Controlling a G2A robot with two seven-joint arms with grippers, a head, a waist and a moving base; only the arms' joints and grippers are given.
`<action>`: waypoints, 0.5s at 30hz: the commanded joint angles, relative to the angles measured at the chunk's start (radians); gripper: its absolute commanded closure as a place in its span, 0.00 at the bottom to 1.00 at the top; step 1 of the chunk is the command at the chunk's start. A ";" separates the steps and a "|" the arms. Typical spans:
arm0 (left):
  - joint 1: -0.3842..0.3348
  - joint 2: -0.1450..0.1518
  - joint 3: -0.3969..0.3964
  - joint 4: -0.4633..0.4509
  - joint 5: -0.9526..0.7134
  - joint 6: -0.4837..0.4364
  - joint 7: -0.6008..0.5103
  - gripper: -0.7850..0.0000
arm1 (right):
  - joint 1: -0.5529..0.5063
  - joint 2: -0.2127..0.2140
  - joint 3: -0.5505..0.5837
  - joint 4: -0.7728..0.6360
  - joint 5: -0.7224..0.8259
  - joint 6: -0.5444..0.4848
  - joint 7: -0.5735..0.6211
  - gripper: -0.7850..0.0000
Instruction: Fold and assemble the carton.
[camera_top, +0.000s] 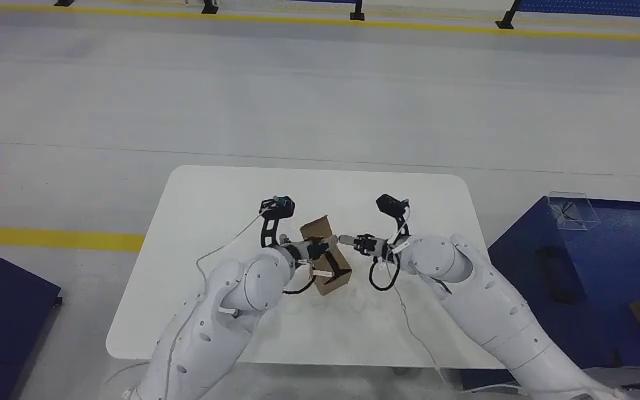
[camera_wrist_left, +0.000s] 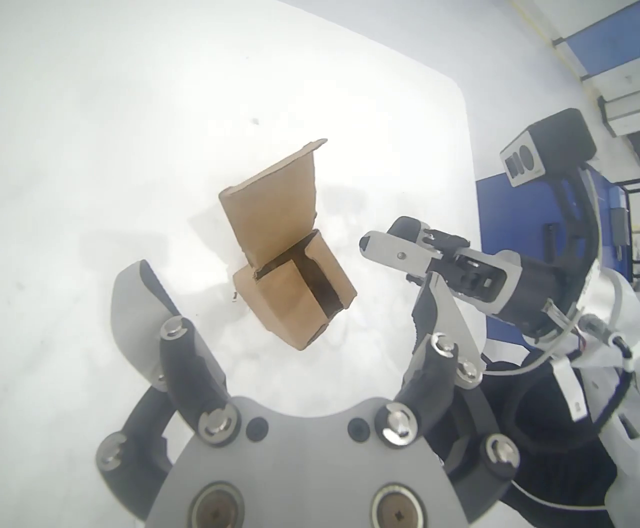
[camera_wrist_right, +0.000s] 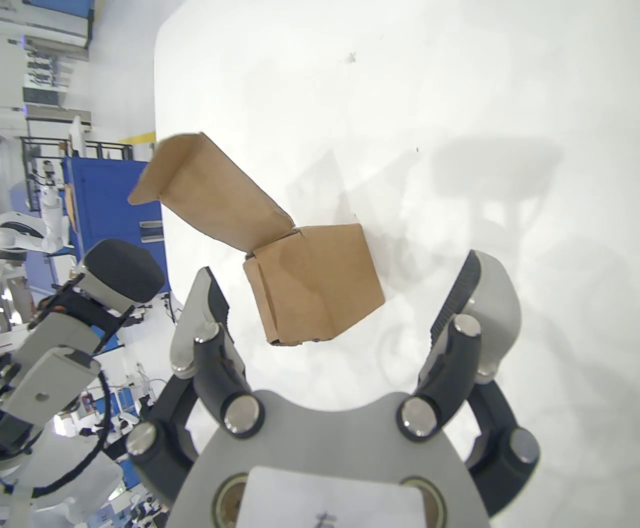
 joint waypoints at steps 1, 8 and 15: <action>-0.019 -0.001 -0.011 0.052 -0.031 -0.087 -0.002 0.00 | -0.018 0.004 0.044 -0.002 0.043 -0.005 -0.021 0.00; -0.142 -0.031 0.047 0.310 -0.063 -0.200 0.054 0.00 | -0.065 0.019 0.115 -0.019 0.030 -0.007 -0.032 0.00; -0.226 -0.073 0.114 0.480 -0.122 -0.244 0.091 0.51 | -0.100 0.026 0.154 -0.035 0.012 0.003 -0.032 0.00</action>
